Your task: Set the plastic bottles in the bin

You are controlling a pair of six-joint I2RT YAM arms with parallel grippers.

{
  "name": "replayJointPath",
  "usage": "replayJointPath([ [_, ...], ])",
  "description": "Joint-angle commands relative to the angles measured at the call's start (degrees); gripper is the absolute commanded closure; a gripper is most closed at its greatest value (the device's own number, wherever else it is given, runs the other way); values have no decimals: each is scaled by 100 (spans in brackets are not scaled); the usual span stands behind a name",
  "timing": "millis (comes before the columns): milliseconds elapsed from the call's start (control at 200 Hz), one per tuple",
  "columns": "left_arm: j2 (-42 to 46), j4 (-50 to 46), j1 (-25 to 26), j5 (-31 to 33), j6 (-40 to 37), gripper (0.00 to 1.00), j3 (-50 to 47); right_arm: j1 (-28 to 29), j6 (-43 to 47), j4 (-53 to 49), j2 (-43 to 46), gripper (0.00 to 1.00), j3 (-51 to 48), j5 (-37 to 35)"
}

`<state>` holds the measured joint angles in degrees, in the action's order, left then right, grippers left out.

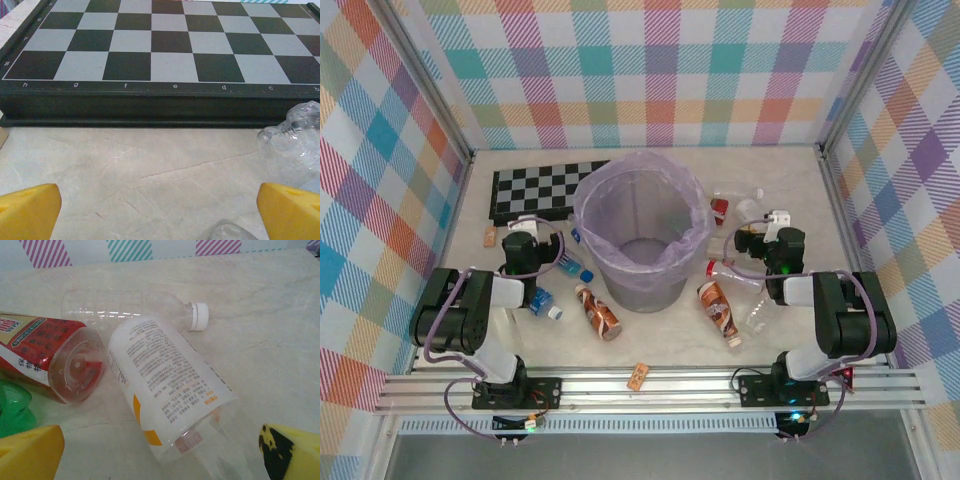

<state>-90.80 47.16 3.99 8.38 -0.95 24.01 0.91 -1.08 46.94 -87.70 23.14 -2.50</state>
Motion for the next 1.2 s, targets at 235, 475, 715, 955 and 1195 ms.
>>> replayJointPath([
  [235, 10, 259, 23, -82, -46, 0, -53, -21, -51, 87, -19, 0, 16, 25],
  [475, 10, 259, 23, -82, -47, 0, -46, -20, -60, 70, -19, 0, 24, 39],
  [715, 0, 242, 23, -80, -47, 0, -26, -20, -61, 53, -19, 1, 32, 27],
  [955, 2, 207, 6, -108, -32, 0, -15, -21, -59, 52, -19, 1, 33, 36],
  [1195, 89, 243, -20, -61, 6, 0, -67, -21, -60, 83, -19, 1, 25, 31],
])
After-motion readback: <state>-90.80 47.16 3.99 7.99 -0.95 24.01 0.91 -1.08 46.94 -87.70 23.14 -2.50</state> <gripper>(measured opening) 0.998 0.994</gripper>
